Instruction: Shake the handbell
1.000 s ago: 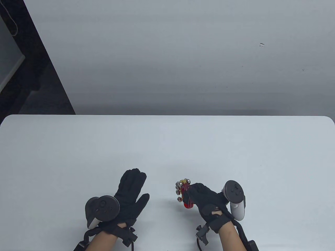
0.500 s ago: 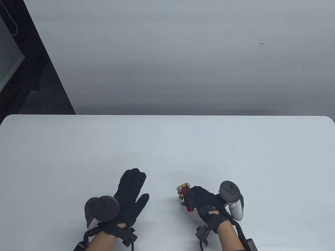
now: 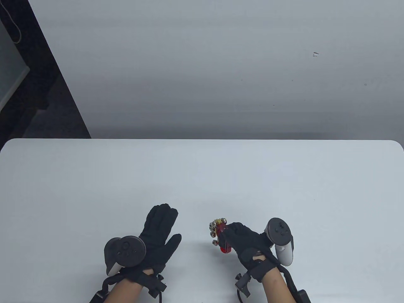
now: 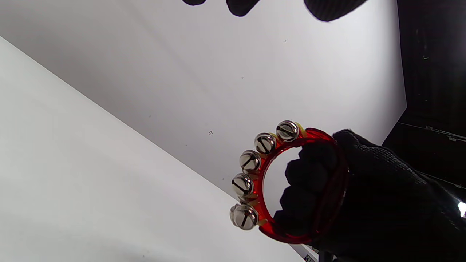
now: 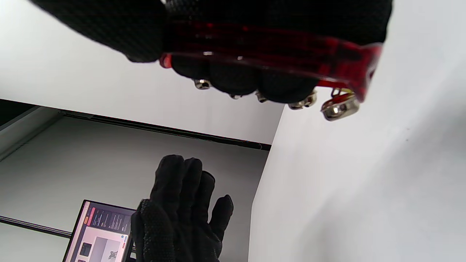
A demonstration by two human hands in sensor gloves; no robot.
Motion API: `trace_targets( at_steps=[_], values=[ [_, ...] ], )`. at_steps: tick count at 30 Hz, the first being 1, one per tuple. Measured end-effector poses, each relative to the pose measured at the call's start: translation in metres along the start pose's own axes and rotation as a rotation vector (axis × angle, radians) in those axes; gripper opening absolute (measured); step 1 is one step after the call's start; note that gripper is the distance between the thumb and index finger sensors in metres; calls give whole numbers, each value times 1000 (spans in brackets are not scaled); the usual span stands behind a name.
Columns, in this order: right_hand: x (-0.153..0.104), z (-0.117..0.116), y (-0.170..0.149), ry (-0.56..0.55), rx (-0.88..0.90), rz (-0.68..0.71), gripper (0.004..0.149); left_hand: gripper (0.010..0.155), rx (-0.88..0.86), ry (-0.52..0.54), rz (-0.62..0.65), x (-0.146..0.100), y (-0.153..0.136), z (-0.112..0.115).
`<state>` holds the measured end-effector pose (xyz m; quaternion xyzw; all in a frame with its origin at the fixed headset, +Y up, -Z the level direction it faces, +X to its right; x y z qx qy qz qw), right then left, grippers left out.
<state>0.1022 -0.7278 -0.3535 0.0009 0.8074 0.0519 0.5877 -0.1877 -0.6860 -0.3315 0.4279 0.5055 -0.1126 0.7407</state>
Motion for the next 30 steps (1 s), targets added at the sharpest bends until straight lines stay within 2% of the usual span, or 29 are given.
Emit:
trace_targets(
  at_steps=[13,15,18,20,25,30],
  values=[
    [3,3,-30,-3,-52,-129,44,73,-4,3,12,-1,1,-1],
    [2,2,-15,11,-39,-75,44,73,-5,3,11,-1,1,-1],
    [-12,5,47,-14,12,182,44,73,-4,2,10,-1,1,-1],
    [-16,8,61,-49,81,236,44,72,-4,0,12,-1,2,-1],
    [-6,15,7,-39,7,23,44,73,10,-17,17,0,4,5],
    [-4,15,-4,-38,7,-14,44,72,8,-18,10,0,3,4]
  ],
)
Point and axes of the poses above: the tracker on the back of each hand, its own y axis roughly to the thumb side, its own x axis roughly from the wrist to the fingertips, z = x × y, the point moved 4 cm from there along x, roughly from the wrist to the fingertips, and after that the axes turned 4 degrees about -y, right-handed, at the moved point
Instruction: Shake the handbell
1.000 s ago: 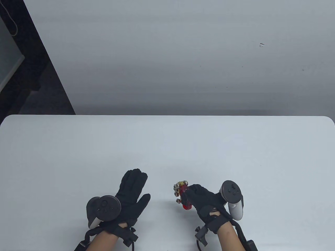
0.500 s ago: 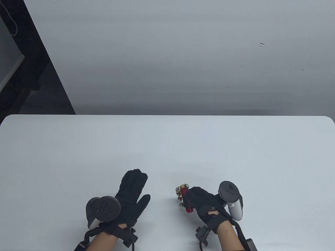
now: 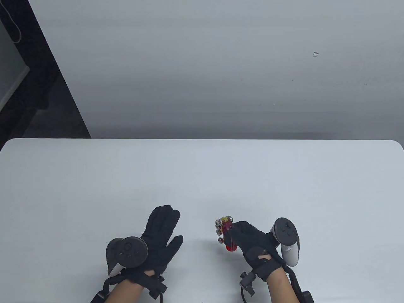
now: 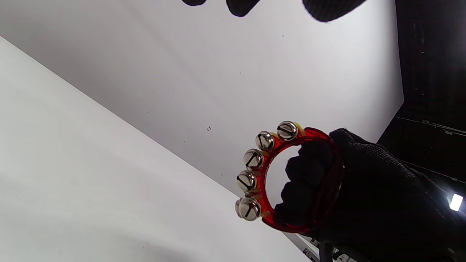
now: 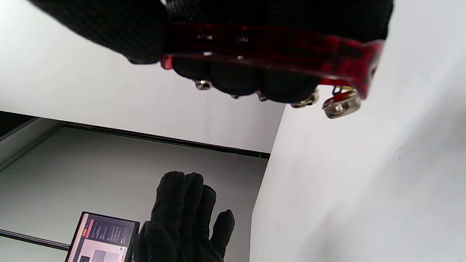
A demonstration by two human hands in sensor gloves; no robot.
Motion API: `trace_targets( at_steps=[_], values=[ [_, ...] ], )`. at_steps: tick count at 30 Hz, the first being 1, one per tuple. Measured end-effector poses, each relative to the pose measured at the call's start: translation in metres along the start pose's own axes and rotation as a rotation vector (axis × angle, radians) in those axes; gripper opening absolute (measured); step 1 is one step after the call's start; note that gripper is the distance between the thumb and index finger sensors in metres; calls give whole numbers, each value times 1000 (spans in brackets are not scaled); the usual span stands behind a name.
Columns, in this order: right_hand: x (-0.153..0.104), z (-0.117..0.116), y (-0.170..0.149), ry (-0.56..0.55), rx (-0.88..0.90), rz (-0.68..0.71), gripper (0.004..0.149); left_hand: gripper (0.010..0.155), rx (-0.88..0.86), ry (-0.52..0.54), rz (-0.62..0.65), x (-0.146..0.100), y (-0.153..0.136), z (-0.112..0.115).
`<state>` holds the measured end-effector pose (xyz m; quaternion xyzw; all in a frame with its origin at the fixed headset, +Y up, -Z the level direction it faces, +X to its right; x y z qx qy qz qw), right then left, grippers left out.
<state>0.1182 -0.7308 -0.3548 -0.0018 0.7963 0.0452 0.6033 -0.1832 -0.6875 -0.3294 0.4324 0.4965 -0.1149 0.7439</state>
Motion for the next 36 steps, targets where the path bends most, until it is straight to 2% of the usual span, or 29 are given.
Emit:
trace_targets(
  at_steps=[11,14,17,19,24,36],
  values=[
    [4,-1,-33,23,-82,-137,43,72,-9,8,5,-1,0,-2],
    [2,-3,-6,27,-33,-32,43,72,-9,9,3,-1,0,-2],
    [-14,-2,58,14,60,248,43,72,-10,13,6,-1,0,-3],
    [-18,0,71,-17,176,296,44,72,-15,12,10,-1,0,-3],
    [-4,3,11,-4,-10,38,43,72,-6,-2,6,1,-1,1],
    [0,0,-3,-1,-13,-7,43,72,-10,-4,-2,-1,-1,0]
  ],
)
Point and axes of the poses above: the tracker on the back of each hand, its own y axis roughly to the thumb side, its own x axis roughly from the wrist to the fingertips, z = x × y, the point moved 4 cm from there along x, roughly from the wrist to the fingertips, and after that the axes turned 4 degrees about -y, right-handed, at the moved point
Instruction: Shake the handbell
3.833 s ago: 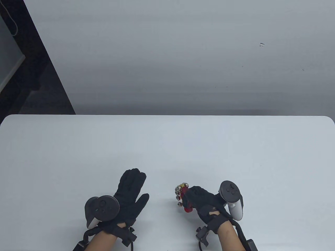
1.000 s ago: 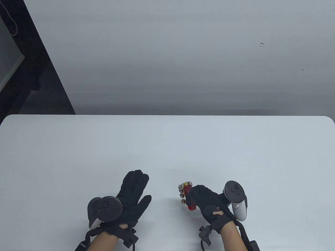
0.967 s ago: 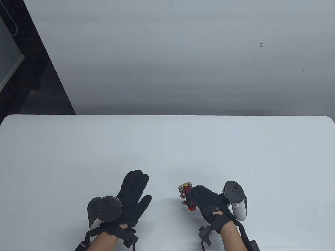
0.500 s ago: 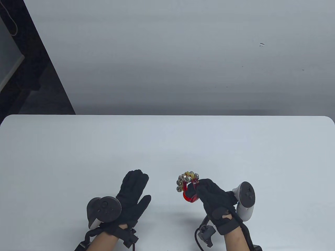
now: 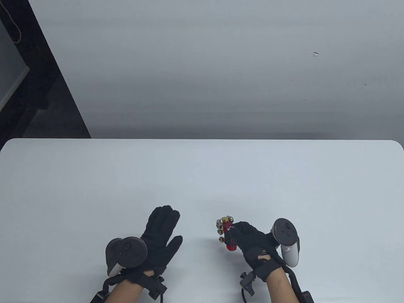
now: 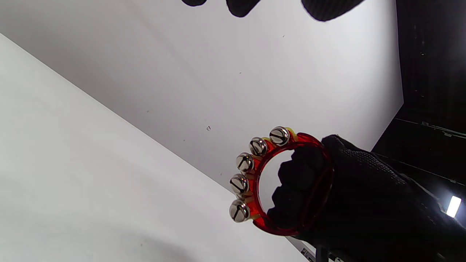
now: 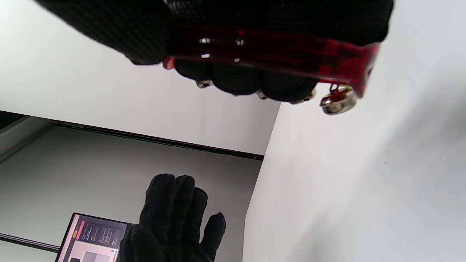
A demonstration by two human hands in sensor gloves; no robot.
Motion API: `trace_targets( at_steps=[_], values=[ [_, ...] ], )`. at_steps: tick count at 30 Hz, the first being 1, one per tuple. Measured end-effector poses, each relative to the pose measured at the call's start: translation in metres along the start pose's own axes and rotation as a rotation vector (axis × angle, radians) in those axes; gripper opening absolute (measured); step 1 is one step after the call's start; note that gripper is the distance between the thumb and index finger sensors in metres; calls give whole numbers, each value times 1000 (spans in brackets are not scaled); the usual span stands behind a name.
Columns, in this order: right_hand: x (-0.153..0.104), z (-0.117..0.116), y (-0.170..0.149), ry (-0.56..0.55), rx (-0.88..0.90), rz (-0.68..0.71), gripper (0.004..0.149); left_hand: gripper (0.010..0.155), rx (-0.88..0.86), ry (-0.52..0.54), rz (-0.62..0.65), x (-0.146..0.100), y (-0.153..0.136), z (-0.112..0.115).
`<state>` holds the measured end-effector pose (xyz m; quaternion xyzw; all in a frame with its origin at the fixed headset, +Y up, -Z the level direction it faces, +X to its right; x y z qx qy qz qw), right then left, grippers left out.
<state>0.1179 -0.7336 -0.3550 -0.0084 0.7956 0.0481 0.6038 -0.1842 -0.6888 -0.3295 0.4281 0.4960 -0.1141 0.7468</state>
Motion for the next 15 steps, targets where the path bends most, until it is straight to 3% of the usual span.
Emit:
trace_targets(
  at_steps=[8,15],
  values=[
    [1,-14,11,33,-79,31,43,72,-3,-7,-14,1,-3,0],
    [6,-33,11,-2,-477,26,43,72,-3,-11,-15,1,-3,1]
  ],
)
Point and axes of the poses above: the tracker on the back of each hand, its own y axis roughly to the thumb side, its own x axis roughly from the wrist to the fingertips, z = x × y, the point moved 4 cm from there along x, roughly from the wrist to the fingertips, and after that the axes turned 4 degrees about -y, right-handed, at the moved point
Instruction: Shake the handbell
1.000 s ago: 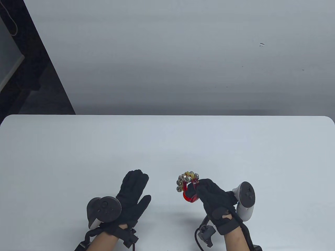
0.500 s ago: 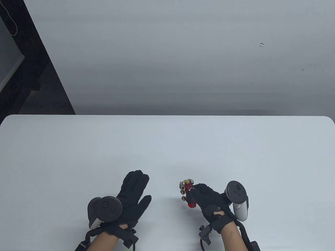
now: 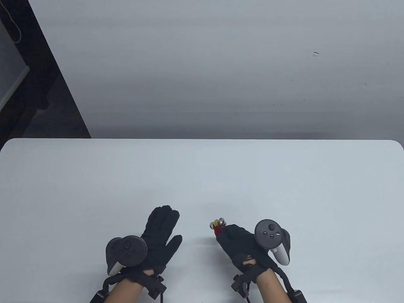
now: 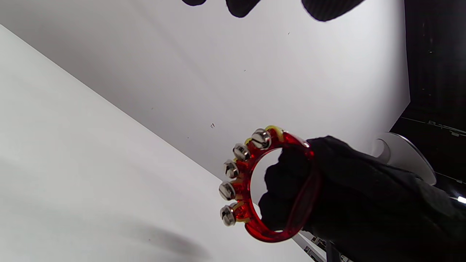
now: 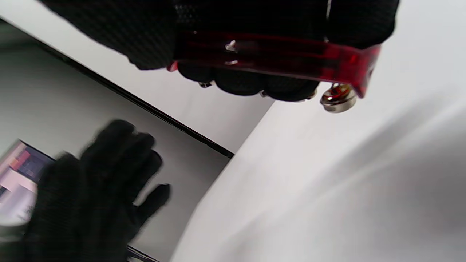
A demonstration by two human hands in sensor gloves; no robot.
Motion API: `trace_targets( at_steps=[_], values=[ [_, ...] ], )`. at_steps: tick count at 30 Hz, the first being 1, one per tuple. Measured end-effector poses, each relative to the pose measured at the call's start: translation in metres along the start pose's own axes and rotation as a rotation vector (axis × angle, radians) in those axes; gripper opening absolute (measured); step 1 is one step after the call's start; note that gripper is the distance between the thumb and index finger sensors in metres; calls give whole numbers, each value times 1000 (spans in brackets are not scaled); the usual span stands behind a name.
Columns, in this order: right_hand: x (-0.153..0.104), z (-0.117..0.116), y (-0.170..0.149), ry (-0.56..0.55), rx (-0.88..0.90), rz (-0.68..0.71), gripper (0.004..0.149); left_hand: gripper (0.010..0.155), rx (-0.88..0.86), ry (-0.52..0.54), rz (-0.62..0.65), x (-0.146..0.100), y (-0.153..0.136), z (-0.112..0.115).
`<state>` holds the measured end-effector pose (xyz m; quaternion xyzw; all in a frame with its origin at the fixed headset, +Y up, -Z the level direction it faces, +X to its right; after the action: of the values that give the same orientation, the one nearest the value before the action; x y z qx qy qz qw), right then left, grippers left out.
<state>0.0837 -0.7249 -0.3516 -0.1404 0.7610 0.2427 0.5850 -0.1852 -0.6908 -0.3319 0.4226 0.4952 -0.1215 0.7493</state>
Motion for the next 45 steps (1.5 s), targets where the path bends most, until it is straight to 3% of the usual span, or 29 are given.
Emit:
trace_targets(
  at_steps=[12,18,24,26,28,32,34,38,42,45],
  values=[
    [16,-59,5,113,-682,-23,43,72,11,-15,-1,1,1,3],
    [16,-86,4,199,-859,-19,44,71,15,-20,-7,2,1,4],
    [14,-97,5,297,-870,4,51,71,10,-17,-20,2,-1,3],
    [14,-86,9,277,-795,5,53,71,5,-12,-25,2,-1,2],
    [12,-60,17,190,-669,14,56,72,3,1,-27,1,0,-1],
    [-6,19,31,-70,-504,36,61,72,13,52,-26,-2,5,-14],
    [-14,50,29,-130,-491,8,64,72,27,72,-24,-3,8,-19],
    [-22,71,13,-140,-546,-44,73,73,61,82,-29,-4,11,-22],
    [-27,70,-14,-183,-608,-40,79,74,93,71,-40,-5,10,-21],
    [-27,64,-21,-130,-688,-64,79,75,111,61,-48,-5,9,-19]
  ],
)
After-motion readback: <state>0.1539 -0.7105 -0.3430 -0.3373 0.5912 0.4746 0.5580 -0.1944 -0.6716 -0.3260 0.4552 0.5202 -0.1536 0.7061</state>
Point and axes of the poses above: the tracker on the back of each hand, its own y axis roughly to the thumb side, its own x axis roughly from the wrist to the fingertips, z = x × y, the point moved 4 cm from there along x, roughly from the wrist to the fingertips, and after that the axes turned 4 degrees about -y, right-handed, at the moved point
